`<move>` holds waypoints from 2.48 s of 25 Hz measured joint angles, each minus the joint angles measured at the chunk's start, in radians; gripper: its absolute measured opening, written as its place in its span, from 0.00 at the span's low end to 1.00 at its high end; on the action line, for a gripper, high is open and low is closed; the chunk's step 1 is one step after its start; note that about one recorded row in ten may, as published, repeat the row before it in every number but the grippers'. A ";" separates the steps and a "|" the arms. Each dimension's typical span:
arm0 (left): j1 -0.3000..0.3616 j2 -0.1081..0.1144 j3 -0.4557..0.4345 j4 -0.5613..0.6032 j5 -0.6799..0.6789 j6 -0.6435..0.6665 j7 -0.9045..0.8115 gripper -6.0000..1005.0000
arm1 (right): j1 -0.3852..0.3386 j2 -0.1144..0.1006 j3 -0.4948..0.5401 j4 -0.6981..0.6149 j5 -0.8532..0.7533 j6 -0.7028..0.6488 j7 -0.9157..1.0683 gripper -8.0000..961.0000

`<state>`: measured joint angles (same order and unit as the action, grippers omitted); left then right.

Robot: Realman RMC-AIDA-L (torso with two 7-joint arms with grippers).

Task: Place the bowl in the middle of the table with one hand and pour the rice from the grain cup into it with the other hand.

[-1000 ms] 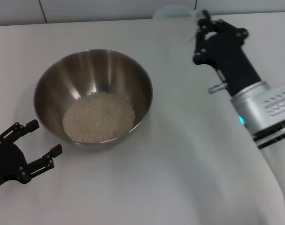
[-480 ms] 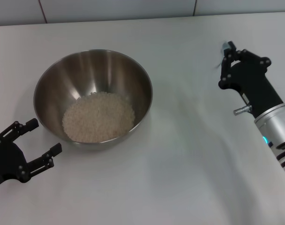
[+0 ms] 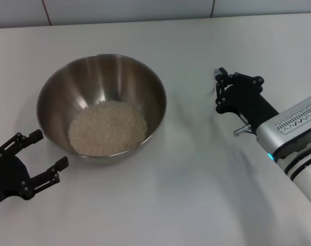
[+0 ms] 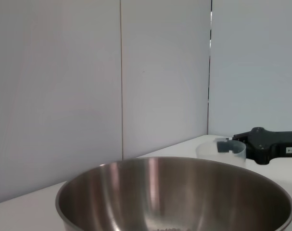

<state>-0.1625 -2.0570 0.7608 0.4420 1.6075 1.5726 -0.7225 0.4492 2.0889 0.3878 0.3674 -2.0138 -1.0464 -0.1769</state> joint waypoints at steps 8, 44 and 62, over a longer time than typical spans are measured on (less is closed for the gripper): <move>0.000 0.000 0.000 -0.002 0.000 -0.002 0.001 0.84 | 0.022 -0.001 0.000 -0.002 -0.001 0.048 0.002 0.02; 0.010 0.004 0.000 -0.002 0.000 0.007 0.001 0.84 | -0.134 -0.015 -0.020 -0.349 -0.470 -0.463 0.513 0.85; 0.011 0.000 0.007 -0.002 0.000 0.009 0.006 0.84 | -0.064 -0.013 -0.084 -0.426 -0.612 -0.533 0.584 0.87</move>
<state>-0.1519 -2.0570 0.7674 0.4402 1.6076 1.5815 -0.7163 0.3851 2.0757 0.3037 -0.0587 -2.6261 -1.5797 0.4069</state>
